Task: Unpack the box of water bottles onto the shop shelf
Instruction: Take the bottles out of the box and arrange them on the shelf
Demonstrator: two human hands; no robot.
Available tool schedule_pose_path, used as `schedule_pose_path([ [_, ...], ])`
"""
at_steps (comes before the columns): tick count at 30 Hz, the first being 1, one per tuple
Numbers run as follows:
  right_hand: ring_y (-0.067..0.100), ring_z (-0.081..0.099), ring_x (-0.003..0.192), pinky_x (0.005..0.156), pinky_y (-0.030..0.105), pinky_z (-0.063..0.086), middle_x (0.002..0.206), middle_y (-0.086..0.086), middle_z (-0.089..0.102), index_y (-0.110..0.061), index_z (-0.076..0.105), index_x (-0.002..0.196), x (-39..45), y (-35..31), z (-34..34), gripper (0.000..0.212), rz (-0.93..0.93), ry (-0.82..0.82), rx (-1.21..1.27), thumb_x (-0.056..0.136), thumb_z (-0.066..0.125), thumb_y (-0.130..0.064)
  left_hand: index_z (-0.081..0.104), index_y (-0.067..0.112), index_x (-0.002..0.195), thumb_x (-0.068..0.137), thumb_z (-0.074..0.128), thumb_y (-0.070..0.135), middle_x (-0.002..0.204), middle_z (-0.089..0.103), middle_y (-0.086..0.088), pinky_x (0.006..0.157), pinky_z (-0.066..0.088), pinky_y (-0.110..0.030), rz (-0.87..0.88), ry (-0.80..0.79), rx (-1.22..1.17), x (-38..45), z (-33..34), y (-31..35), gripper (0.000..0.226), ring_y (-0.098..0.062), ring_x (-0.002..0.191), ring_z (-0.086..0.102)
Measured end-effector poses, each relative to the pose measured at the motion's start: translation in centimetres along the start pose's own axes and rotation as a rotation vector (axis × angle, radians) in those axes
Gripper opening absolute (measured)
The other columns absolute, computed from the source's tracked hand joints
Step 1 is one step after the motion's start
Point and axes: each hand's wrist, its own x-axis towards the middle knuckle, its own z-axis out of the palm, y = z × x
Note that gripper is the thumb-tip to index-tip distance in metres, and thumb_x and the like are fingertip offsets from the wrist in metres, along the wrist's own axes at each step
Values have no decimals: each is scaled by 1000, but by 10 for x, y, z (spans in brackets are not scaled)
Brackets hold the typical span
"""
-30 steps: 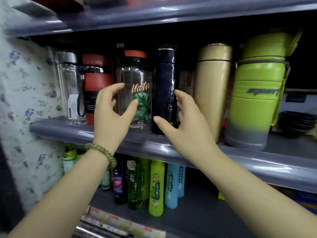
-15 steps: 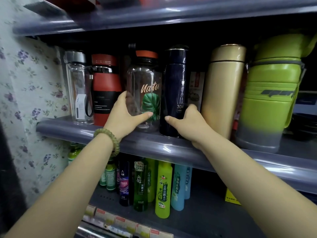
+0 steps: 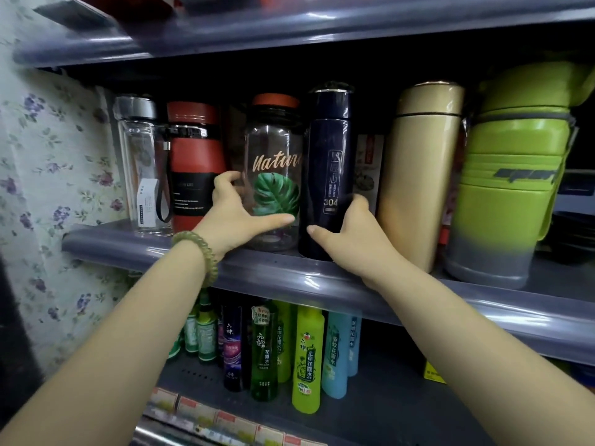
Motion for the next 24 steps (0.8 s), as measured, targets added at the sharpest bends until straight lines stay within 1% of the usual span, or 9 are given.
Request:
schedule_pose_path([
  [2,21,49,112,86,24,39,131,12,46,-4,31,127,-2,0,3,63,-36,41,-78,83,71,-26,16,37,134,39,84,62,141,37,0,108,41,-39,19,-5,55,2,0,-2,119,-16,126,46],
  [4,20,45,110,86,22,36,133,14,42,-3,29,128,-4,-1,5,68,-64,77,-130,83,72,-28,25,30,138,46,87,53,139,46,4,108,41,-38,0,-79,-9,5,-9,-6,113,-13,124,51],
  [5,20,45,109,86,22,36,133,14,41,-2,28,129,-4,-2,5,69,-66,82,-137,83,72,-29,31,24,139,56,88,41,135,51,6,108,42,-36,6,-131,-56,7,-13,-7,102,-11,121,54],
  [7,20,46,110,86,23,38,131,13,42,-3,26,130,-4,-3,4,71,-50,66,-119,83,72,-29,42,19,133,75,77,11,126,59,7,106,45,-29,38,-248,-135,5,-20,-7,68,-5,114,59],
  [9,16,47,105,83,23,39,126,7,46,-4,26,130,-3,-3,2,69,-34,33,-78,83,71,-26,44,20,131,81,66,-3,124,59,6,98,48,-18,52,-319,-197,5,-23,-8,59,-2,111,60],
  [11,17,49,106,84,24,40,127,6,48,-3,27,130,-2,-2,0,65,-17,2,-48,85,70,-22,38,17,137,82,65,-2,127,57,6,92,49,-14,39,-323,-217,6,-24,-11,64,-2,113,59],
  [15,25,49,121,98,33,44,136,12,47,-2,28,132,1,0,0,67,19,-12,-31,84,70,-22,31,18,141,85,66,8,125,54,15,86,45,-4,62,-324,-108,6,-20,-7,67,6,111,55],
  [19,23,50,117,90,27,41,134,10,48,-3,29,130,1,0,0,64,18,-1,-35,85,70,-21,26,17,143,87,63,8,122,52,17,79,44,1,58,-364,-61,10,-21,-4,68,9,107,54],
  [24,24,50,118,87,26,40,133,12,48,-2,30,128,0,0,1,63,14,13,-76,84,71,-22,24,15,146,88,62,9,138,49,7,88,43,-2,65,-400,-50,10,-25,-5,70,7,115,52],
])
